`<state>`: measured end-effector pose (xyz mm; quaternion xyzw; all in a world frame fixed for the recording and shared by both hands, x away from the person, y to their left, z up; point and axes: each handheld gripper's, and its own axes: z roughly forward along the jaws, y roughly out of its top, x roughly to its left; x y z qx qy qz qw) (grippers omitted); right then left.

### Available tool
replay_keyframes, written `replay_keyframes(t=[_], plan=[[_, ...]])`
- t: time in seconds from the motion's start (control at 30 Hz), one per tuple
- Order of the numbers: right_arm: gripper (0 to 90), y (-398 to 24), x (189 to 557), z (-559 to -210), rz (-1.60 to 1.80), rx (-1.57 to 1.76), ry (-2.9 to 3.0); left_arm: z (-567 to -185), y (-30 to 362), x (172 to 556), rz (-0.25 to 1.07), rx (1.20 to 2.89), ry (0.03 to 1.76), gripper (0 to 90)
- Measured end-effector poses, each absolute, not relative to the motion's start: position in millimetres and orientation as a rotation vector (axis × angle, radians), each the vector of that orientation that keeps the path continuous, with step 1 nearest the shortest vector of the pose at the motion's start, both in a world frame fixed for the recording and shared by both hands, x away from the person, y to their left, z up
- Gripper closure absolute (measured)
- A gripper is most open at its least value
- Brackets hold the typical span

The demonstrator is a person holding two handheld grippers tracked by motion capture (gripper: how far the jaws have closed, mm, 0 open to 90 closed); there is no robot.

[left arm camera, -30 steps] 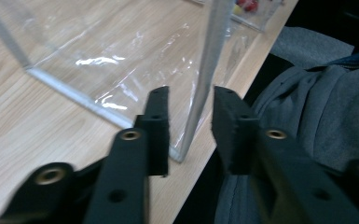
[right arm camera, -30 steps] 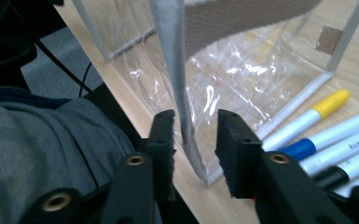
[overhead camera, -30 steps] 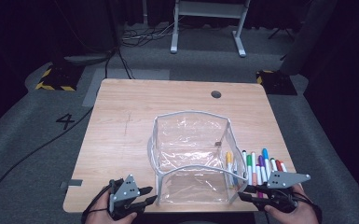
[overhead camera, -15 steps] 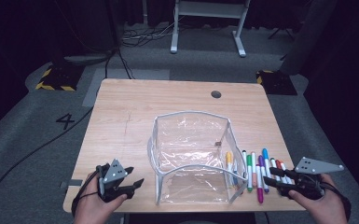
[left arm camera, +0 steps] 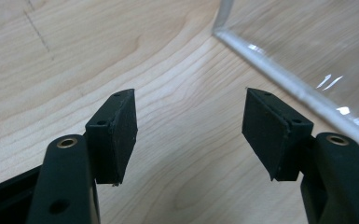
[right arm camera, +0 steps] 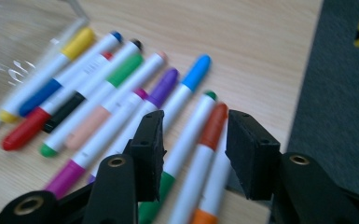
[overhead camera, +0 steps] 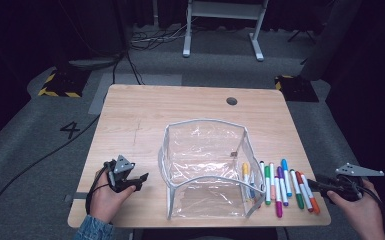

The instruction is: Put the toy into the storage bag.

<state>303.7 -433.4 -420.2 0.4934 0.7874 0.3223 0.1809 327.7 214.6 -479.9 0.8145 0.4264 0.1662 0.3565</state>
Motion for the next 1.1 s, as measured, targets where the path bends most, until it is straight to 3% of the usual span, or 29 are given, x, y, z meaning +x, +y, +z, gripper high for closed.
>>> replay_keyframes(t=[0.47,0.8,1.1], plan=[[61.0,-443,315,-457,0.734,1.535,2.292,-499,213,340,0.425,2.163,1.105,36.6],[71.0,-434,330,-462,0.602,1.557,2.352,-502,212,340,0.425,2.132,1.102,36.7],[74.7,-421,338,-463,0.471,1.588,2.356,-502,212,340,0.424,2.132,1.104,36.6]])
